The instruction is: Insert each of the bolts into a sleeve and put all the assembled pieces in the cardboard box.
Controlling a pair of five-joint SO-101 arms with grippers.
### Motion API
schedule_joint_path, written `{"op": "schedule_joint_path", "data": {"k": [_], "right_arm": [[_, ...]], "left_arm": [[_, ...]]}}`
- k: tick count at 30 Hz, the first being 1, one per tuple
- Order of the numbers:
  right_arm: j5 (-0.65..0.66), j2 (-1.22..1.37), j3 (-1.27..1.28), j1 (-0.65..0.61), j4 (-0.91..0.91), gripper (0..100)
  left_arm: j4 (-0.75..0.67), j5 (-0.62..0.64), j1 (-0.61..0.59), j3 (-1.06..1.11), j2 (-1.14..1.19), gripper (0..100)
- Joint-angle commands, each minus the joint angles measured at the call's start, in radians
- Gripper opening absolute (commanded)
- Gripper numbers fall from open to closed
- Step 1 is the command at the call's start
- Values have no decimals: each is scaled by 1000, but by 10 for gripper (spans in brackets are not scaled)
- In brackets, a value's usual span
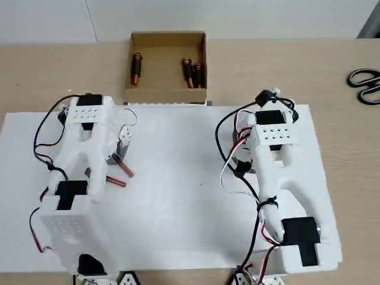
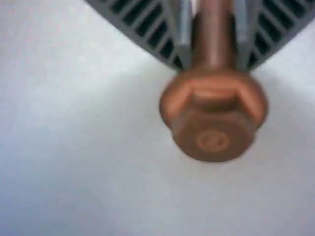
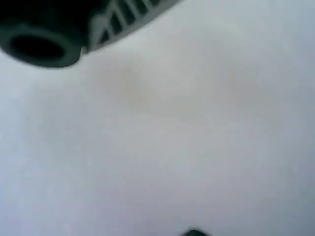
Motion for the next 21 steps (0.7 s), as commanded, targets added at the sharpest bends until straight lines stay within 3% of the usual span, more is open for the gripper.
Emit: {"op": "schedule_joint_path", "data": {"k": [1, 11, 21], "right_arm": [[2, -58, -5, 10, 2, 3], [9, -70, -34, 1, 10, 3], [11, -348, -54, -99, 25, 3]], "left_arm": [[-17, -8, -26, -21, 0, 6], [51, -54, 3, -114, -9, 6], [275, -176, 6, -539, -9, 6]]}}
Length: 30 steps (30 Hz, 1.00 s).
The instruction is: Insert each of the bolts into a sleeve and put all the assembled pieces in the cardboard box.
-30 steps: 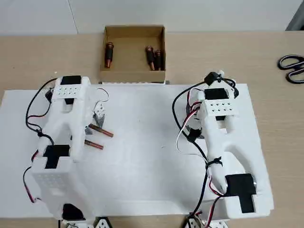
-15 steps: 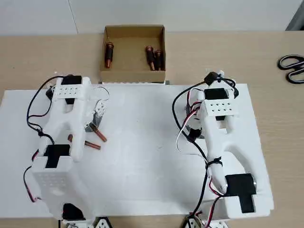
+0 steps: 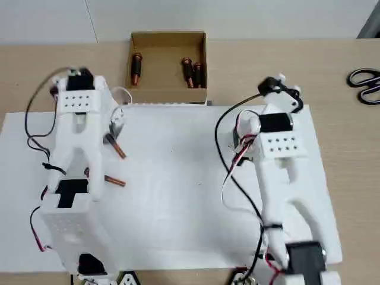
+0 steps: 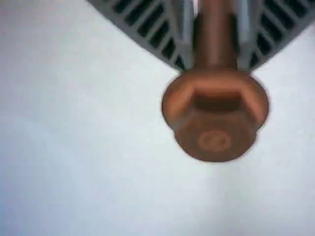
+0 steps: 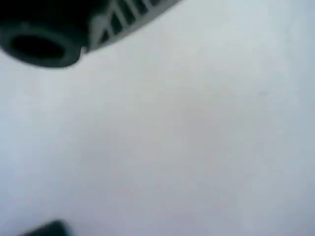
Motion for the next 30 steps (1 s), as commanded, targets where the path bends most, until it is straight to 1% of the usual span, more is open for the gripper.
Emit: {"op": "schedule_joint_path", "data": {"k": [1, 3, 6, 10, 12, 15, 19, 23, 26, 30], "right_arm": [[12, -127, -54, -54, 35, 3], [34, -168, -54, -77, 56, 3], [89, -223, -54, -87, 97, 3], [124, -294, -54, -87, 137, 3], [132, -326, -54, -97, 142, 3], [180, -384, -54, -133, 142, 3], [247, -467, -54, -213, 133, 3], [287, -535, -48, -275, 133, 3], [341, -590, 11, -309, 125, 3], [427, -723, 143, -349, 58, 4]], "left_arm": [[38, -48, 5, -157, -17, 6], [38, -72, 3, -197, -58, 6], [38, -114, 5, -208, -199, 6], [37, -184, 68, -165, -377, 6], [37, -207, 112, -114, -454, 6], [37, -252, 155, -28, -588, 6], [35, -358, 196, 85, -752, 6], [32, -460, 218, 194, -907, 6], [-20, -535, 227, 303, -1017, 6], [-127, -586, 227, 475, -1177, 6]]}}
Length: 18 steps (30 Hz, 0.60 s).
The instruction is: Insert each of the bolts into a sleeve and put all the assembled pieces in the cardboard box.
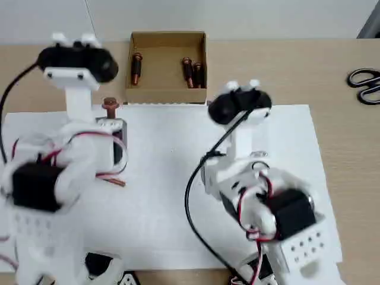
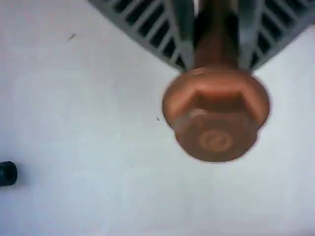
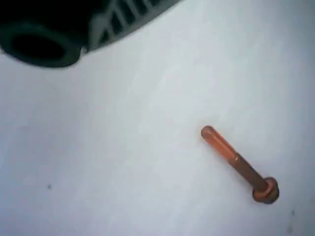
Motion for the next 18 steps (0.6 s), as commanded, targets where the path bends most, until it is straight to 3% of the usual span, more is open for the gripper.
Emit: {"op": "schedule_joint_path", "data": {"k": [1, 9, 14, 18], "right_arm": [[94, -131, 92, -30, -90, 4], [253, -421, 459, -39, -306, 4], [313, -555, 666, -41, -456, 4], [327, -618, 779, -44, -564, 4]], "left_arm": [[-127, -37, -2, 137, -158, 6], [-351, -35, 3, 558, -456, 6], [-565, -28, 3, 800, -652, 6], [-753, 86, 3, 951, -818, 6]]}}
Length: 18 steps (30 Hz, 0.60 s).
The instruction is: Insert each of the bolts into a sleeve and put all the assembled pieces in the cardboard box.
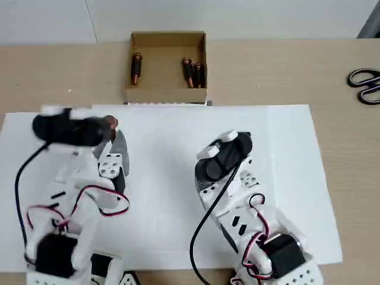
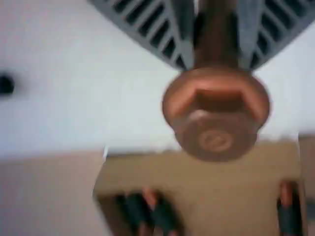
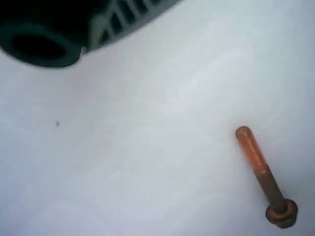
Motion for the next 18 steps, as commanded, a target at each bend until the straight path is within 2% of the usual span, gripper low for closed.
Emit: {"op": "schedule_joint_path", "data": {"k": [1, 11, 18], "right_arm": [[15, -62, 66, -10, -116, 4], [35, -196, 227, -147, -231, 4], [38, -335, 382, -177, -311, 4]], "left_arm": [[-160, 100, 5, 90, -144, 6], [-170, 341, 31, 234, -296, 6], [-173, 428, 32, 257, -293, 6]]}}
